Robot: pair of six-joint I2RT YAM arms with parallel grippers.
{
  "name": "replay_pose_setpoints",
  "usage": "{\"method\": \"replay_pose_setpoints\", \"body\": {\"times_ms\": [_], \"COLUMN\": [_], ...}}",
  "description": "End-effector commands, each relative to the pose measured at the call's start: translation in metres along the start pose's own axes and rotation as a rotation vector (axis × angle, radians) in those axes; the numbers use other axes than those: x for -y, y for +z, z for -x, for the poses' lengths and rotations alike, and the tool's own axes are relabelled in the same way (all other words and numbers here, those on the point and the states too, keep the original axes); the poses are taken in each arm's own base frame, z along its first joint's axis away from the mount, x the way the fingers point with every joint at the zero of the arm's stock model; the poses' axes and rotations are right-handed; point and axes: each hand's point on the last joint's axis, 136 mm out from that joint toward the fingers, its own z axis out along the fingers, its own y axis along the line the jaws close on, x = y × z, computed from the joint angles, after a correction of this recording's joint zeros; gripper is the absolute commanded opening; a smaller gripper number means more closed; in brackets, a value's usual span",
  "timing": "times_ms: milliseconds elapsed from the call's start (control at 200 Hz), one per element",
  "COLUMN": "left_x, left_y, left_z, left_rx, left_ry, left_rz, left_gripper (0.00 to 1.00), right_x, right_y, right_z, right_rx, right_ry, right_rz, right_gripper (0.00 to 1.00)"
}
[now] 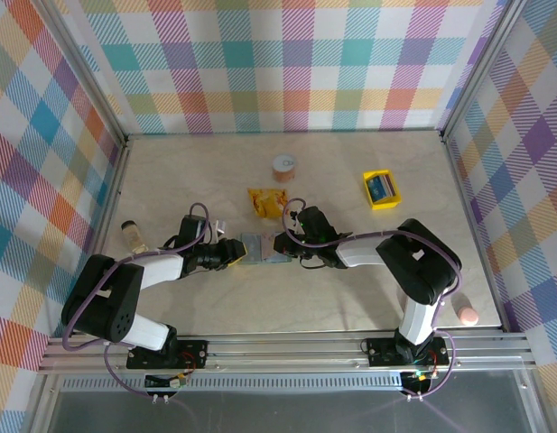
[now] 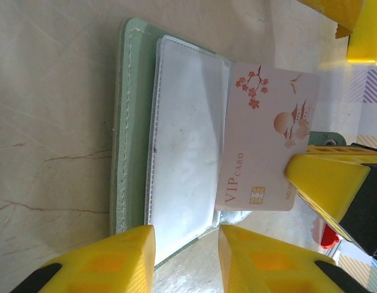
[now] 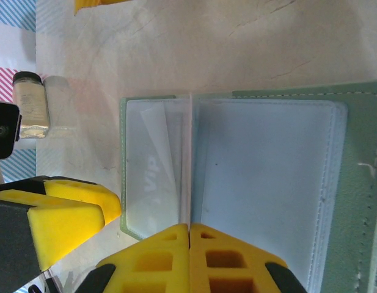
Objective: Put the credit cards into the card holder
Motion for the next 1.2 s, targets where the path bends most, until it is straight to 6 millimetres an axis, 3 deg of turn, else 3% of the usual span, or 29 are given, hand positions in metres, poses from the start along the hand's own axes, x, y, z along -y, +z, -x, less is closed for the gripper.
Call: {"method": "replay_pose_setpoints", "body": {"times_ms": [0,705,1195], "left_x": [0.001,-0.010,-0.010], "left_y": [0.000,0.002,0.002], "left_z": [0.011,0.007,0.007], "left_rx": [0.020,0.003,0.001], "left_ry": [0.023,0.016,0.016], "left_rz": [0.005,0.047,0.048], "left_gripper": [0.32,0.32,0.32], "right_x": [0.001,0.000,-0.012], "right_y": [0.005,0.014,0.014], "right_z": [0.005,-0.007,-0.006], "right_rx": [0.004,-0.050,-0.063], "right_ry": [0.021,0.035,0.024], "right_rz": [0.004,0.054,0.084], "right_gripper": [0.00,0.00,0.00]}}
